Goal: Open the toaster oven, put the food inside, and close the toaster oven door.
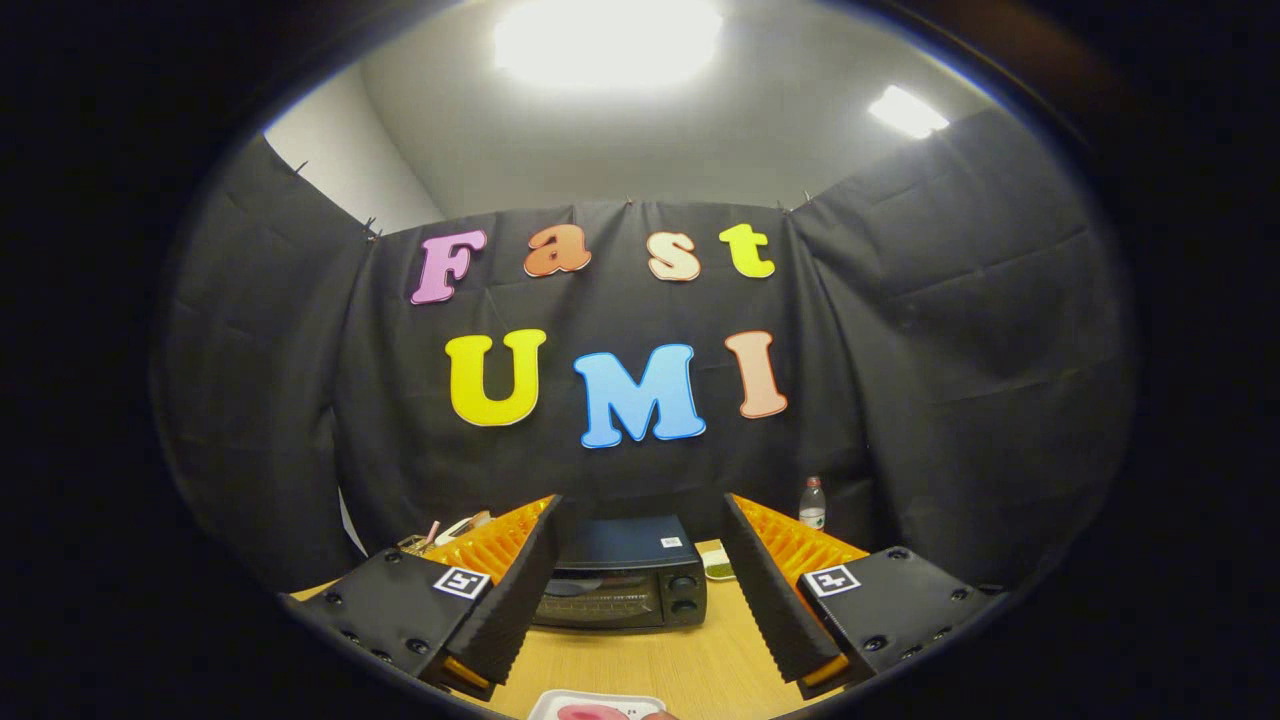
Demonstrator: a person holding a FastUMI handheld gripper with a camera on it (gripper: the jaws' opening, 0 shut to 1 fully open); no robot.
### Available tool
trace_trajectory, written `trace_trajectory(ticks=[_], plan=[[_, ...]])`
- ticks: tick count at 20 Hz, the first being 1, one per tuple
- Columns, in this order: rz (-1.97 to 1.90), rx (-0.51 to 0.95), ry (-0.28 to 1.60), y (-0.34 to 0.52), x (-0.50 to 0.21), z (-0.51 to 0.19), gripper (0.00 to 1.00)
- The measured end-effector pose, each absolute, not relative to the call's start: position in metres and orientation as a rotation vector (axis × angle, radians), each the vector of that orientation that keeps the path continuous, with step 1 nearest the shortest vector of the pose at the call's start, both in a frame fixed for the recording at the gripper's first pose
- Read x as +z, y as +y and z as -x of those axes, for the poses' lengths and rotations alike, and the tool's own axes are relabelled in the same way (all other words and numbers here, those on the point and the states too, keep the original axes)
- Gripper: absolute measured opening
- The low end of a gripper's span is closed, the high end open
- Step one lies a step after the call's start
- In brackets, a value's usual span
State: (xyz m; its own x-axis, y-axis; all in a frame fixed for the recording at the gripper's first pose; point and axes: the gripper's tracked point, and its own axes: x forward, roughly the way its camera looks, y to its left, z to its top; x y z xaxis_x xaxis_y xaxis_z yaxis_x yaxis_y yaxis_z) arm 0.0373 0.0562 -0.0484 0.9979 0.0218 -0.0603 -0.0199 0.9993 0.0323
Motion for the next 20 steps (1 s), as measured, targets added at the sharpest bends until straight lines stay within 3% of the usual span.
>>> trace_trajectory(ticks=[20], plan=[[-0.036, 0.131, 0.318, 0.147, -0.241, -0.211, 0.98]])
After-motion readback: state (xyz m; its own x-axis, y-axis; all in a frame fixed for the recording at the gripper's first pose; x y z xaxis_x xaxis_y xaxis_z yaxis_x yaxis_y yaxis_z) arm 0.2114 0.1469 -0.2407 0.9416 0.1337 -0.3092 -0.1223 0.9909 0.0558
